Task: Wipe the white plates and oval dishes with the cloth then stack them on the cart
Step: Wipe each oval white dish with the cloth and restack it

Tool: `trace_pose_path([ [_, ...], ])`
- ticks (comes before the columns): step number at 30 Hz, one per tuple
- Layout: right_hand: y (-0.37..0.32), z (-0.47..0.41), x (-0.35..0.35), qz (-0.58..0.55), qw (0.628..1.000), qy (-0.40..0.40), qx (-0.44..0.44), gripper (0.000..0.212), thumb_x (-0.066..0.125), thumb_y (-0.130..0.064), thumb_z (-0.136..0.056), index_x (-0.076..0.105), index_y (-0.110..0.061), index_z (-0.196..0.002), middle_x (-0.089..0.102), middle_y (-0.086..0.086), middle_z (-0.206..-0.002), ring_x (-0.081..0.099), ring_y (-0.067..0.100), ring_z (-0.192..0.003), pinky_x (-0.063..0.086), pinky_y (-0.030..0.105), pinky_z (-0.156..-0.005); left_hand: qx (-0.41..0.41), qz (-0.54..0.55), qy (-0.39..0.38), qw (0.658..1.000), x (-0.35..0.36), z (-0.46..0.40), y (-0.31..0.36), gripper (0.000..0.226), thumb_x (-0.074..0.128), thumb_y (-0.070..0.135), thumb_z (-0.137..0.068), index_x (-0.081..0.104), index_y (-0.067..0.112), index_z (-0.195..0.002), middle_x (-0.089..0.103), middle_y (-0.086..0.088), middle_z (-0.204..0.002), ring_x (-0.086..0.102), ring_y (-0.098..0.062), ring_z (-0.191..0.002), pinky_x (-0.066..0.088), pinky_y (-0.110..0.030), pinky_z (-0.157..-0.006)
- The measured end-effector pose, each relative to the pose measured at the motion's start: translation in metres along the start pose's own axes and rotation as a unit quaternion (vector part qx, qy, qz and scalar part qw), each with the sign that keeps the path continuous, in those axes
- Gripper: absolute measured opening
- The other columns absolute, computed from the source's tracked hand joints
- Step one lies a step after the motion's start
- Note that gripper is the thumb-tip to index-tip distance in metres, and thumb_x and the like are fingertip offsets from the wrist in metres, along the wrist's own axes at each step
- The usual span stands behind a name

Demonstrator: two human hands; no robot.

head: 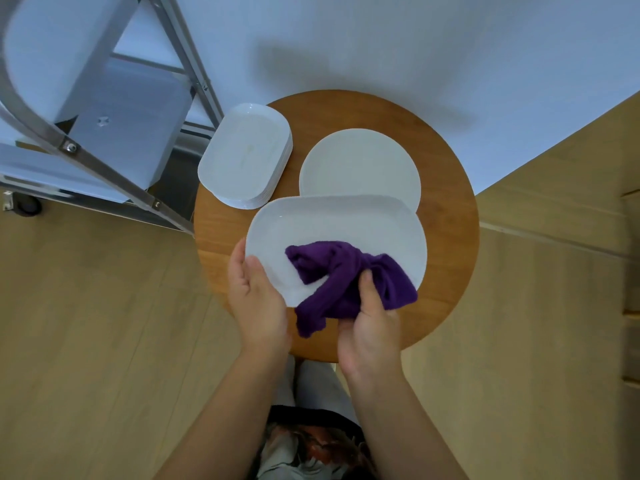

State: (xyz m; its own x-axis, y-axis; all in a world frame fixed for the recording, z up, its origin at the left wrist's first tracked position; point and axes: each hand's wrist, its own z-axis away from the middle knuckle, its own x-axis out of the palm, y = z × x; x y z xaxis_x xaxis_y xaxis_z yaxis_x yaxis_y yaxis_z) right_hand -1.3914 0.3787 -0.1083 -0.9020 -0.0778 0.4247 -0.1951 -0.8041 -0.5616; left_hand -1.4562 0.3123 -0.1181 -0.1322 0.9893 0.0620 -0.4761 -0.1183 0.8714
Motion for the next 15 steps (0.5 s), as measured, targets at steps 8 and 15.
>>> trace_pose_path([
  [8,-0.040,-0.014,-0.024,0.094,0.992,-0.072,-0.044,0.014,0.064,-0.011,-0.078,0.069,-0.016,-0.091,0.074,0.003,-0.088,0.070,0.016,-0.084,0.057,0.026,-0.070,0.181,-0.140,-0.102,0.968,-0.011,-0.016,0.012,0.032,0.035,0.015,-0.103,0.058,0.030,-0.121,0.066,0.022,-0.094,0.062,0.003,-0.086,0.049,-0.010,-0.062],
  [15,-0.093,-0.039,-0.034,0.402,0.881,-0.247,0.030,0.009,0.063,-0.004,-0.081,0.066,-0.012,-0.085,0.072,0.003,-0.076,0.068,0.014,-0.070,0.053,0.022,-0.059,0.189,-0.264,-0.300,0.897,-0.020,-0.041,0.056,0.033,0.036,0.019,-0.103,0.060,0.036,-0.117,0.066,0.021,-0.097,0.063,-0.004,-0.094,0.050,-0.012,-0.065],
])
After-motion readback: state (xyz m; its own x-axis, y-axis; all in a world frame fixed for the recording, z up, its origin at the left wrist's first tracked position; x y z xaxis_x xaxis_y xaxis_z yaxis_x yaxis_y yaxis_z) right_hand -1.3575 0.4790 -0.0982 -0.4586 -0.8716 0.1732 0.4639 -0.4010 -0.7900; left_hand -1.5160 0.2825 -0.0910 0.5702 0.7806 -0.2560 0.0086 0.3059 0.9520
